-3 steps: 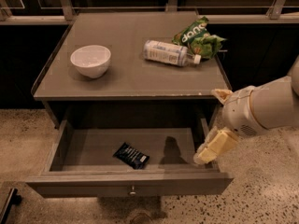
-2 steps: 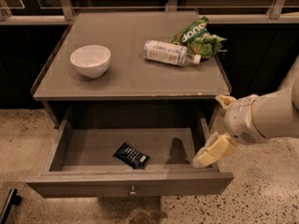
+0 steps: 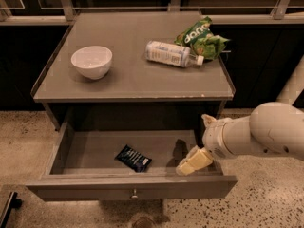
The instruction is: Pick rxbar blueberry from top drawer and place on counter
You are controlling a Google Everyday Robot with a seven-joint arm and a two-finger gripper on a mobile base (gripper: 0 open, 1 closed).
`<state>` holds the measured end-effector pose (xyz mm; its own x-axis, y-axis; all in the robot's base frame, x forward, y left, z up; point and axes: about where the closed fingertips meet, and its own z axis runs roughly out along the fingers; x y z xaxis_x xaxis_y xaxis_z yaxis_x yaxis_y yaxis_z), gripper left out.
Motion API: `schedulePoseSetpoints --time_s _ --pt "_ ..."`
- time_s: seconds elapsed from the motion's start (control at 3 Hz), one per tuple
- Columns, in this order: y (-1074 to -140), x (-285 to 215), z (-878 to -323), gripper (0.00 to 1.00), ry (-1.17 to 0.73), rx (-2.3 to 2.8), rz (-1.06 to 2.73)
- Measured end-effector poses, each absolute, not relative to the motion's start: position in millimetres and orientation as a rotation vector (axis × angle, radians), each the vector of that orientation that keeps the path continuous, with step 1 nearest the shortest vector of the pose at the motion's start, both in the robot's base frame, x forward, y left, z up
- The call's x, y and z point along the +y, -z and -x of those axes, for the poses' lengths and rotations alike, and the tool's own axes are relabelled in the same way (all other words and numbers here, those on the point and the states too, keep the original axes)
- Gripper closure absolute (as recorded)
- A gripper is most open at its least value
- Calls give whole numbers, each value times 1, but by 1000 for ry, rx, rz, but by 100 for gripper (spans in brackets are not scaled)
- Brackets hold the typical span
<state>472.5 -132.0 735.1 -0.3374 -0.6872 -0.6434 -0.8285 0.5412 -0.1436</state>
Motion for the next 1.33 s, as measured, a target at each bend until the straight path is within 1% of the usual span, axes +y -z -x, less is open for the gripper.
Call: schedulePoseSetpoints --time_s 0.67,1.33 --pt "-736 -132 -473 0 -260 2116 1196" --pt "-717 -112 -504 0 -283 2127 1042"
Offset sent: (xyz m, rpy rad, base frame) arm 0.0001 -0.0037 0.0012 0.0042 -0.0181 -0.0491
